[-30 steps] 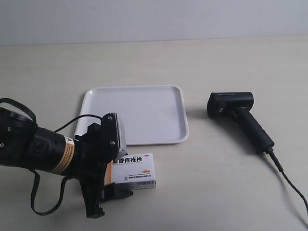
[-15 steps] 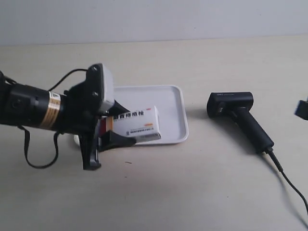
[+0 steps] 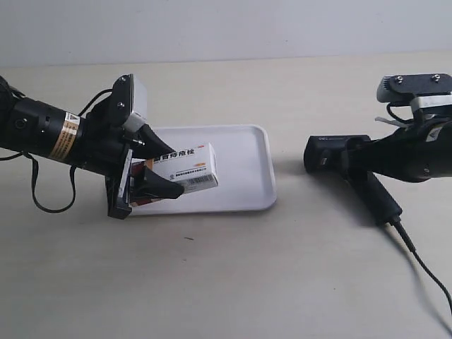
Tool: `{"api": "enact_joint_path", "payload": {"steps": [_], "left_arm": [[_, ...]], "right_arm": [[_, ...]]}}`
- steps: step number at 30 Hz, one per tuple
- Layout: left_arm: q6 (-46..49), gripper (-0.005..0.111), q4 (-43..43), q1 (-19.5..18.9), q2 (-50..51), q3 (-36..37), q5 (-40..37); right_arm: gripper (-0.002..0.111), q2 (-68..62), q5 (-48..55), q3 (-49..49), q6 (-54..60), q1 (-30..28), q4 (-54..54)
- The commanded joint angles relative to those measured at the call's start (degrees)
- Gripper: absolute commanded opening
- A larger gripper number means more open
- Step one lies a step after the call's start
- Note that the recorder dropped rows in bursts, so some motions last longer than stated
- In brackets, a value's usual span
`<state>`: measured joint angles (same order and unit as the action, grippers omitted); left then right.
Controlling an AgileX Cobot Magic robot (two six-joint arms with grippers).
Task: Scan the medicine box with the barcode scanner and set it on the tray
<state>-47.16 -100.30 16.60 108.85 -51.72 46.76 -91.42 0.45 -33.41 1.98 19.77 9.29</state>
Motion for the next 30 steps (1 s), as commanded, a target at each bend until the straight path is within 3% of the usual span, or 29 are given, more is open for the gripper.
{"api": "enact_joint_path", "payload": {"steps": [1,7,10,16,19,30], "left_arm": [[0.63,0.0,0.35,-0.08,-0.13,-0.42,0.24],[0.63,0.0,0.35,-0.08,-0.13,-0.42,-0.01],[0.63,0.0,0.35,-0.08,-0.13,-0.42,-0.36],[0.63,0.0,0.35,-0.08,-0.13,-0.42,-1.37],[0.96,0.0,0.35,-0.08,-0.13,-0.42,-3.39],[1.88,0.0,0.54,-0.08,-0.13,-0.42,-5.16]], "right_arm": [[0.098,-6.51,-0.45,-4.05,1.7,0.26,-0.68],[0.091,-13.96,-0.45,-8.25,4.59,0.26,-0.76],[0.079,-15.08,-0.76,-9.22,7.47,0.26,-0.93],[0.024,-13.2,0.07,-9.32,12.02,0.26,-0.93],[0.003,-9.89,1.94,-9.32,12.61,0.26,-2.95],[0.0,0.54,8.69,-10.42,22.21,0.55,-4.79]]}}
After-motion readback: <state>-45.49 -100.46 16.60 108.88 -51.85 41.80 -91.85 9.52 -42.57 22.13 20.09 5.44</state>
